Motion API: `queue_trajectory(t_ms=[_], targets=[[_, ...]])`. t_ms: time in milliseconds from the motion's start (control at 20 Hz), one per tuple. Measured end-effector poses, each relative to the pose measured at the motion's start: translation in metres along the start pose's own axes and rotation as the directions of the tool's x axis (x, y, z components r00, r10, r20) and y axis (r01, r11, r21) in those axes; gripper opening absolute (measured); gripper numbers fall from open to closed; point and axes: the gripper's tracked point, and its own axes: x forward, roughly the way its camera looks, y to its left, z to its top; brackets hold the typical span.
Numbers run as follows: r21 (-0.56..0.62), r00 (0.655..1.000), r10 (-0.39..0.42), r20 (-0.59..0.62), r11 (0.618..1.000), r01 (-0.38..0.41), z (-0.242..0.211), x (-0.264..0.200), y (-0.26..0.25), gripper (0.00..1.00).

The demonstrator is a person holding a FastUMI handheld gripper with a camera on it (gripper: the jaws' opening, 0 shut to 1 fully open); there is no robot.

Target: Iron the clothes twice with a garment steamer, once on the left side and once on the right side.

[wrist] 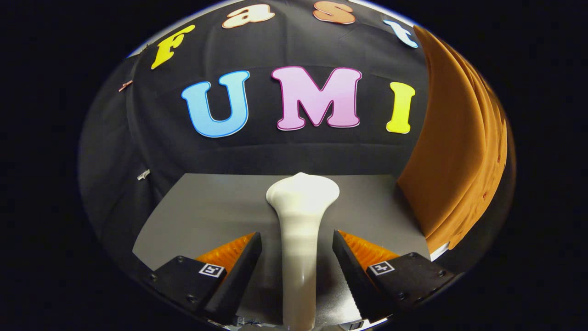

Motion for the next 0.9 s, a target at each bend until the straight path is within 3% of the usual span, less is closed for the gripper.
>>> queue_trajectory(t_ms=[300, 350, 400, 600, 900], targets=[[-0.001, 0.997, -0.017, -0.071, 1.0, 0.017, -0.015, 0.019, -0.004, 0.89], [-0.007, 0.997, -0.024, -0.078, 1.0, 0.023, -0.015, 0.021, -0.005, 0.82], [-0.023, 0.995, -0.034, -0.09, 0.999, 0.033, -0.02, 0.026, -0.007, 0.62], [-0.034, 0.996, 0.005, -0.093, 0.999, -0.008, -0.019, 0.022, -0.005, 0.45], [-0.022, 0.998, 0.064, -0.017, 0.998, -0.064, -0.003, 0.011, 0.0, 0.45]])
